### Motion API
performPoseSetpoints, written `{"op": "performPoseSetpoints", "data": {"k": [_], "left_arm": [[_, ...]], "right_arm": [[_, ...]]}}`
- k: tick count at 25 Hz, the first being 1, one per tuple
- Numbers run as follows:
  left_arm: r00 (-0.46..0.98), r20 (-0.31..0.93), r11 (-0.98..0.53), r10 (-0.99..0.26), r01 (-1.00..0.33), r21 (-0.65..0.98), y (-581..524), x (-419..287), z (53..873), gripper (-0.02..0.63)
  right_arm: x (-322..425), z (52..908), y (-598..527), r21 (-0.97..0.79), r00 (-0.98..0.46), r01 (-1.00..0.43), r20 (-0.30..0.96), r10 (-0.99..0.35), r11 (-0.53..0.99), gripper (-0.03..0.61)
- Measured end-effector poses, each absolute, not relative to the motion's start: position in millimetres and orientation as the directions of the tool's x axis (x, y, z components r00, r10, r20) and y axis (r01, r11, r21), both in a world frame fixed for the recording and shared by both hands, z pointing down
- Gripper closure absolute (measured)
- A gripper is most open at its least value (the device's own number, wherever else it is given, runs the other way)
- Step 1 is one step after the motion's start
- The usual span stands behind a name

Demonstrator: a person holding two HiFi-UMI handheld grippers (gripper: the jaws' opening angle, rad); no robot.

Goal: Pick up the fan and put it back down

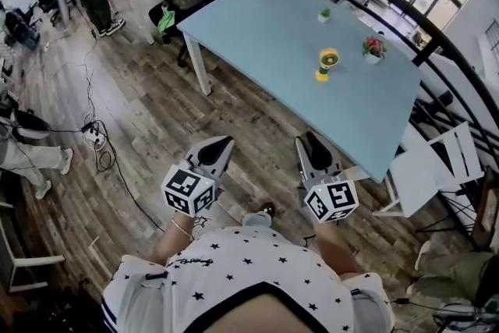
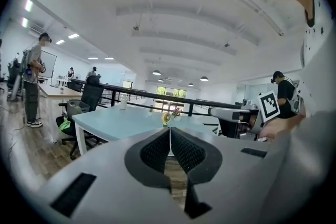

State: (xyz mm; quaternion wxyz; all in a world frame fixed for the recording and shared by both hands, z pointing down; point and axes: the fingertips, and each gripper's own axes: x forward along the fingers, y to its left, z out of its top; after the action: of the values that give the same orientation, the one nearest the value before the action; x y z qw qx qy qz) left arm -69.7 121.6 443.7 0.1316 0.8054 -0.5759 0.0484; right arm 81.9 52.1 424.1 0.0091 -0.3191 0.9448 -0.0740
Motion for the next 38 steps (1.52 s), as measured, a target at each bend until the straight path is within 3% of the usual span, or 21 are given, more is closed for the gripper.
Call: {"op": "performPoseSetpoints", "data": {"k": [23,38], "left_arm": [[0.293,0.245,-0.260,-0.924,-0.953,0.159,20.9,-45.2,452.2,0.584],[0.415,0.270,-0.377,-0.869,-0.908,0.182,-95.3,-71.2,458.7,0.584]], "right_arm": [[118.6,455.2,-60.3,-0.159,-0.779,-0.626,0.086,-0.621,0.763,0.465],[107.7,480.6,-154.4,-0.172,-0.670,-0.742,0.180,-0.720,0.647,0.450]]}}
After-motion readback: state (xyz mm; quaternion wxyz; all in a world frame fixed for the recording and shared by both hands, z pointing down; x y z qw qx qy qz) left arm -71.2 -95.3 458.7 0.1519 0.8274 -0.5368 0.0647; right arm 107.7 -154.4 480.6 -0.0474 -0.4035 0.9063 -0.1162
